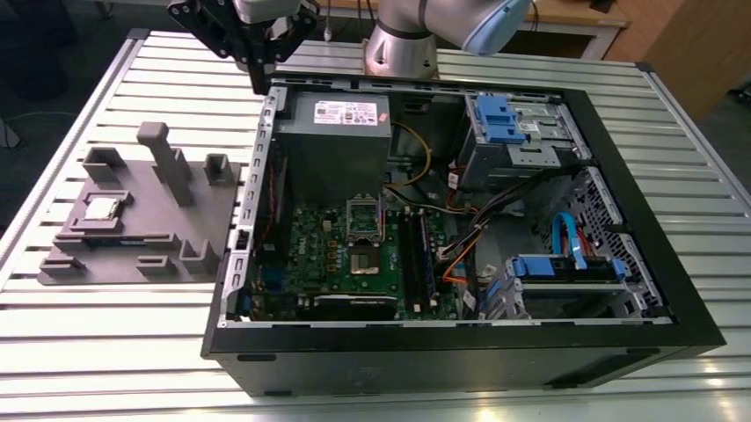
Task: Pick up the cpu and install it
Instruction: 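Reach for the cpu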
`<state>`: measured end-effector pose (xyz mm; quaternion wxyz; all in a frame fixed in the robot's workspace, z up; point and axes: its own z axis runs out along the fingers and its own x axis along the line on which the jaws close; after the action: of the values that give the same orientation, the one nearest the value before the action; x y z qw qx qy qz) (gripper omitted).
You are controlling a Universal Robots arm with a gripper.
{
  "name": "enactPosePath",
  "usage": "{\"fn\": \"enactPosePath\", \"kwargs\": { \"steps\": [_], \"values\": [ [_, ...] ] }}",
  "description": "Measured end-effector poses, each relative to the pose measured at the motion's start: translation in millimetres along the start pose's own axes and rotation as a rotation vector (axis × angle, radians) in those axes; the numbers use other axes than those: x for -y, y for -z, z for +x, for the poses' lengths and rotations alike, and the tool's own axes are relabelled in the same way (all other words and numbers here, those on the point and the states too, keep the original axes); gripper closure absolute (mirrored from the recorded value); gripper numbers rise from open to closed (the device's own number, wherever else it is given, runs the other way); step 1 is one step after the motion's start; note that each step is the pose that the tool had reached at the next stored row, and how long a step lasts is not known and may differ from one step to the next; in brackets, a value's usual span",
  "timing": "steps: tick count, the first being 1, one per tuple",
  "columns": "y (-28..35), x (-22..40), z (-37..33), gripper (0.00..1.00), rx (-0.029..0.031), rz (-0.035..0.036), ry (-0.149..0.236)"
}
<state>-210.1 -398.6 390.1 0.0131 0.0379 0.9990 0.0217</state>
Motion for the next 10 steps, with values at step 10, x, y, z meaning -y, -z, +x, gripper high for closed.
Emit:
{"fn": "enactPosePath", "kwargs": {
  "steps": [10],
  "values": [
    [-0.2, 0.2, 2.4, 0.9, 0.0, 0.0001, 0.0]
  ]
}}
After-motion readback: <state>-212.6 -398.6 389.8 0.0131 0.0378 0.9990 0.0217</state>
